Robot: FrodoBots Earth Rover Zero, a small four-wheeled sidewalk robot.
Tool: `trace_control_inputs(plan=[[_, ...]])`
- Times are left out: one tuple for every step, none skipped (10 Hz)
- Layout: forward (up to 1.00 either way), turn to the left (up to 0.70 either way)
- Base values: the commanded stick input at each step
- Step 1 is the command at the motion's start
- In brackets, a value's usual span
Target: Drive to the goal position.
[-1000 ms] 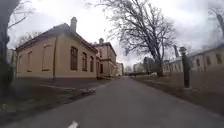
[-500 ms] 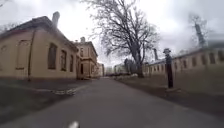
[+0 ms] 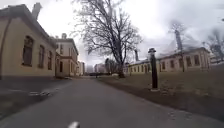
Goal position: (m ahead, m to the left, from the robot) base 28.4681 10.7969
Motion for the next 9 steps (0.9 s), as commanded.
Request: trace_control_inputs(plan=[[0.70,0.35],[0.70,0.35],[0.70,0.35],[0.70,0.35],[0.70,0.35],[0.70,0.35],[0.70,0.35],[0.70,0.35],[0.70,0.35]])
